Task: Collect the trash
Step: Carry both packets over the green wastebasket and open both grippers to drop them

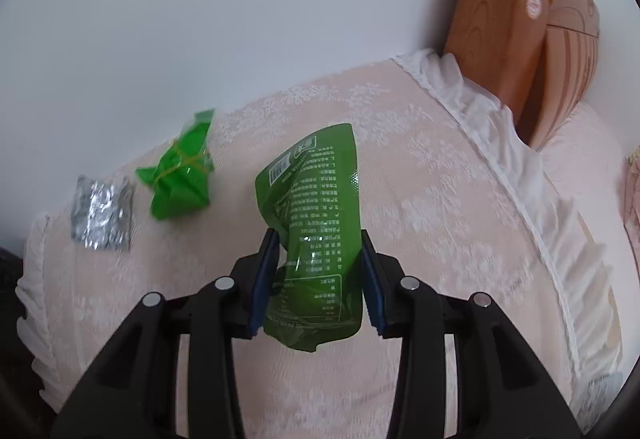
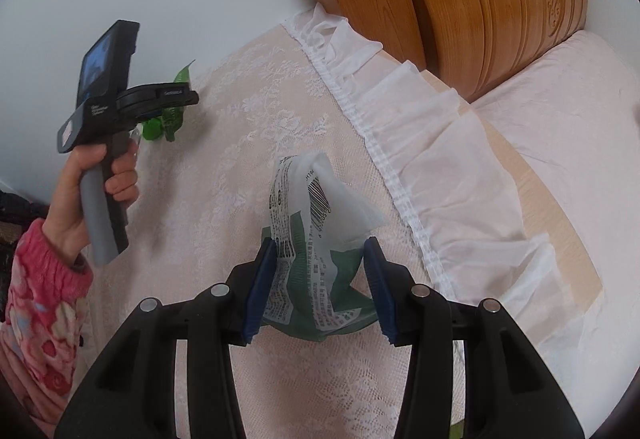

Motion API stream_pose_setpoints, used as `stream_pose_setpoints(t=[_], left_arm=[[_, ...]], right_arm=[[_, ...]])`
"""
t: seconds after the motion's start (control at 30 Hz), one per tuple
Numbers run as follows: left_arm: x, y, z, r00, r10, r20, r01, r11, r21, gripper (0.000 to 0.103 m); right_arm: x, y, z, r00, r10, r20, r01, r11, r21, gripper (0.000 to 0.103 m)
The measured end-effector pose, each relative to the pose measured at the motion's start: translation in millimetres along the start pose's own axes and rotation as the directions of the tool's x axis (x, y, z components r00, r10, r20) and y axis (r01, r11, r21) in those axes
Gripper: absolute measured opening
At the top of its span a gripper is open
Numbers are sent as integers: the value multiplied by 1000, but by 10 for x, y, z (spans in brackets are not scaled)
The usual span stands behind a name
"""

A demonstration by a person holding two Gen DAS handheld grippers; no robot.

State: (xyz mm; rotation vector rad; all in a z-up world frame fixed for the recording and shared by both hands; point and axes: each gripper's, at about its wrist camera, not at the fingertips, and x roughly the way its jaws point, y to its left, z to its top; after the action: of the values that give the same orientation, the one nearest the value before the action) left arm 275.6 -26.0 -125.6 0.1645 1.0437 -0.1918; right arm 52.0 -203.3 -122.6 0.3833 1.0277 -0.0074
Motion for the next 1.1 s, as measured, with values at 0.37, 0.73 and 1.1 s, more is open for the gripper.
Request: stream_pose_setpoints(t=[0.37,0.73,1.1], left_arm=[[-1277,-336,-1451,995,-96,8,95,993,67,39],[-1929,-864,-2442,975,-216,-57,222,962,159,39],[-2029,-1725,-2749,950,-277,-144,309,901,304,39]], right_arm=[[-377,-123,-855,998,26,-65,-28,999,-33,46],[-704,-458,-1564,996,8,-84,-7,1000,18,46],[-1152,-1152,-2120,996,-90,-24,93,982,167,46]])
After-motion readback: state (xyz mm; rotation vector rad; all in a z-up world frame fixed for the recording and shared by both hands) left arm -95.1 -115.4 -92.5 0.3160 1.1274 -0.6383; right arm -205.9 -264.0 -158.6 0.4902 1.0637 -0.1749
